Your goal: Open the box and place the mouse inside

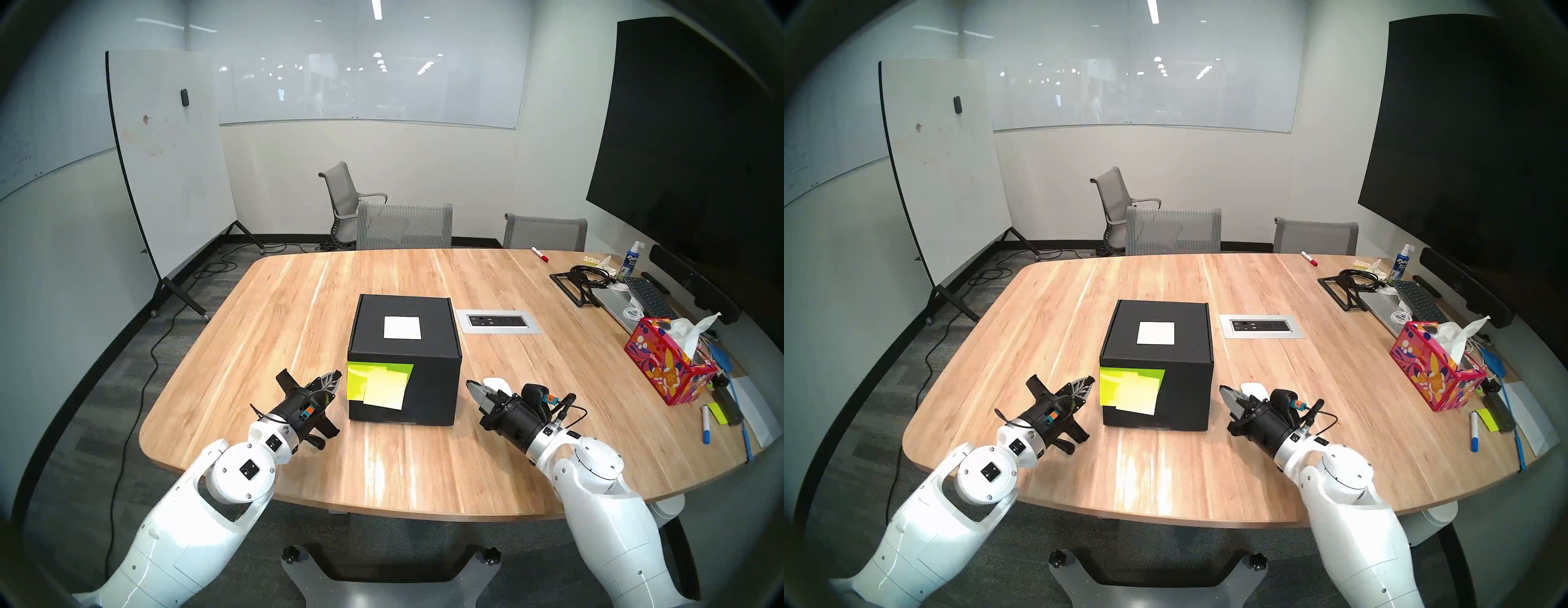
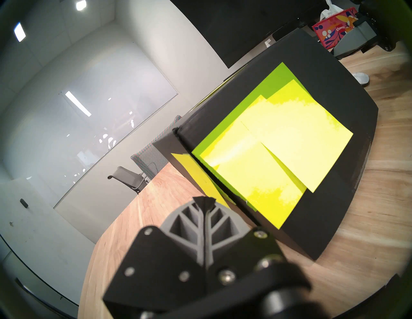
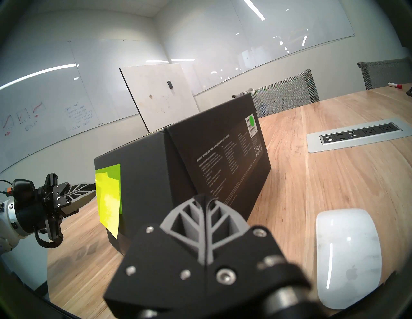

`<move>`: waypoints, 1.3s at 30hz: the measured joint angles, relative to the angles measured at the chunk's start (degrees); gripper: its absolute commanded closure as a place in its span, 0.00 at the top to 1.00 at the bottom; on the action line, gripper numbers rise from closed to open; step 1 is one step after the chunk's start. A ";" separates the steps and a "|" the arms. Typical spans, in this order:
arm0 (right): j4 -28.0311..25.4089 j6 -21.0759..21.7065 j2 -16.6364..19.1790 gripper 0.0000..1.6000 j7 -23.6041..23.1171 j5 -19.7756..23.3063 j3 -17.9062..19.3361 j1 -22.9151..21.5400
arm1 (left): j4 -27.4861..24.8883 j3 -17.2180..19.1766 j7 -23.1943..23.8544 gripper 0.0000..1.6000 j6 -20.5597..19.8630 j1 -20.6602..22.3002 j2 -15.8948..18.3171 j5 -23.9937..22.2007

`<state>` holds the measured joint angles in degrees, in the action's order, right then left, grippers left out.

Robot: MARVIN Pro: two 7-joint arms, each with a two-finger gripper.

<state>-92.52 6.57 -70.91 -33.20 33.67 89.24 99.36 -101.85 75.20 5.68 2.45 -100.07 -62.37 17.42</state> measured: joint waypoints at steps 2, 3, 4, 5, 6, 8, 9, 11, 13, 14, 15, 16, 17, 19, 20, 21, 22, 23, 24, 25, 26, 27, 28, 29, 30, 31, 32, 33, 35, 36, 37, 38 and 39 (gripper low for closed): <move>0.00 0.00 -0.01 0.00 0.00 -0.01 0.00 0.00 | 0.00 0.00 0.00 0.00 0.00 0.00 0.00 0.00; 0.00 0.01 -0.01 0.00 0.00 -0.01 0.01 0.00 | 0.00 0.00 0.00 0.00 0.00 0.00 0.00 0.00; 0.00 0.01 -0.01 0.00 -0.01 -0.01 0.01 0.00 | 0.00 0.00 0.00 0.00 0.00 0.00 0.00 0.00; 0.00 0.01 -0.01 0.00 -0.01 -0.01 0.01 0.00 | 0.00 0.00 0.00 0.00 0.00 0.00 0.00 0.00; 0.00 0.01 -0.02 0.00 -0.01 -0.02 0.01 0.00 | 0.00 0.00 0.00 0.00 0.00 0.00 0.00 0.00; 0.00 0.01 -0.02 0.00 -0.01 -0.02 0.02 0.00 | 0.00 0.00 0.00 0.00 0.00 0.00 0.00 0.00; 0.00 0.01 -0.02 0.00 -0.01 -0.03 0.02 0.00 | 0.00 0.00 0.00 0.00 0.00 0.00 0.00 0.00; 0.00 0.01 -0.03 0.00 -0.01 -0.03 0.02 0.00 | 0.00 0.00 0.00 0.00 0.00 0.00 0.00 0.00; 0.00 0.01 -0.03 0.00 -0.02 -0.04 0.03 0.00 | 0.00 0.00 0.00 0.00 0.00 0.00 0.00 0.00; 0.00 0.01 -0.03 0.00 -0.02 -0.04 0.03 0.00 | 0.00 0.00 0.00 0.00 0.00 0.00 0.00 0.00; 0.00 0.01 -0.04 0.00 -0.02 -0.04 0.03 0.00 | 0.00 0.00 0.00 0.00 0.00 0.00 0.00 0.00; 0.00 0.01 -0.04 0.00 -0.02 -0.05 0.03 0.00 | 0.00 0.00 0.00 0.00 0.00 0.00 0.00 0.00; 0.00 0.02 -0.04 0.00 -0.02 -0.05 0.04 0.00 | 0.00 0.00 0.00 0.00 0.00 0.00 0.00 0.00; 0.00 0.02 -0.04 0.00 -0.03 -0.06 0.04 0.00 | 0.00 0.00 0.00 0.00 0.00 0.00 0.00 0.00; 0.00 0.02 -0.05 0.00 -0.03 -0.06 0.04 0.00 | 0.00 0.00 0.00 0.00 0.00 0.00 0.00 0.00; 0.00 0.02 -0.05 0.00 -0.03 -0.06 0.04 0.00 | 0.00 0.00 0.00 0.00 0.00 0.00 0.00 0.00; 0.00 0.03 -0.05 0.00 -0.03 -0.06 0.05 0.00 | 0.00 0.00 0.00 0.00 0.00 0.00 0.00 0.00; 0.00 0.03 -0.05 0.00 -0.03 -0.07 0.05 0.00 | 0.00 0.00 0.00 0.00 0.00 0.00 0.00 0.00; 0.00 0.03 -0.05 0.00 -0.03 -0.07 0.05 0.00 | 0.00 0.00 0.00 0.00 0.00 0.00 0.00 0.00; 0.00 0.03 -0.06 0.00 -0.03 -0.07 0.05 0.00 | 0.00 0.00 0.00 0.00 0.00 0.00 0.00 0.00; 0.00 0.03 -0.06 0.00 -0.03 -0.08 0.05 0.00 | 0.00 0.00 0.00 0.00 0.00 0.00 0.00 0.00; 0.00 0.03 -0.06 0.00 -0.04 -0.08 0.06 0.00 | 0.00 0.00 0.00 0.00 0.00 0.00 0.00 0.00; 0.00 0.03 -0.06 0.00 -0.04 -0.08 0.06 0.00 | 0.00 0.00 0.00 0.00 0.00 0.00 0.00 0.00; 0.00 0.04 -0.06 0.00 -0.04 -0.09 0.06 0.00 | 0.00 0.00 0.00 0.00 0.00 0.00 0.00 0.00; 0.00 0.04 -0.07 0.00 -0.04 -0.09 0.06 0.00 | 0.00 0.00 0.00 0.00 0.00 0.00 0.00 0.00; 0.00 0.04 -0.07 0.00 -0.04 -0.09 0.07 0.00 | 0.00 0.00 0.00 0.00 0.00 0.00 0.00 0.00; 0.00 0.04 -0.07 0.00 -0.05 -0.10 0.07 0.00 | 0.00 0.00 0.00 0.00 0.00 0.00 0.00 0.00; 0.00 0.04 -0.07 0.00 -0.05 -0.10 0.07 0.00 | 0.00 0.00 0.00 0.00 0.00 0.00 0.00 0.00; 0.00 0.04 -0.08 0.00 -0.05 -0.10 0.07 0.00 | 0.00 0.00 0.00 0.00 0.00 0.00 0.00 0.00; 0.00 0.05 -0.08 0.00 -0.05 -0.11 0.08 0.00 | 0.00 0.00 0.00 0.00 0.00 0.00 0.00 0.00; 0.00 0.05 -0.08 0.00 -0.06 -0.11 0.08 0.00 | 0.00 0.00 0.00 0.00 0.00 0.00 0.00 0.00; 0.00 0.05 -0.08 0.00 -0.06 -0.11 0.08 0.00 | 0.00 0.00 0.00 0.00 0.00 0.00 0.00 0.00; 0.00 0.05 -0.08 0.00 -0.06 -0.12 0.08 0.00 | 0.00 0.00 0.00 0.00 0.00 0.00 0.00 0.00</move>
<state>-92.52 6.62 -70.99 -33.26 33.56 89.32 99.36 -101.85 75.20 5.68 2.46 -100.07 -62.37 17.42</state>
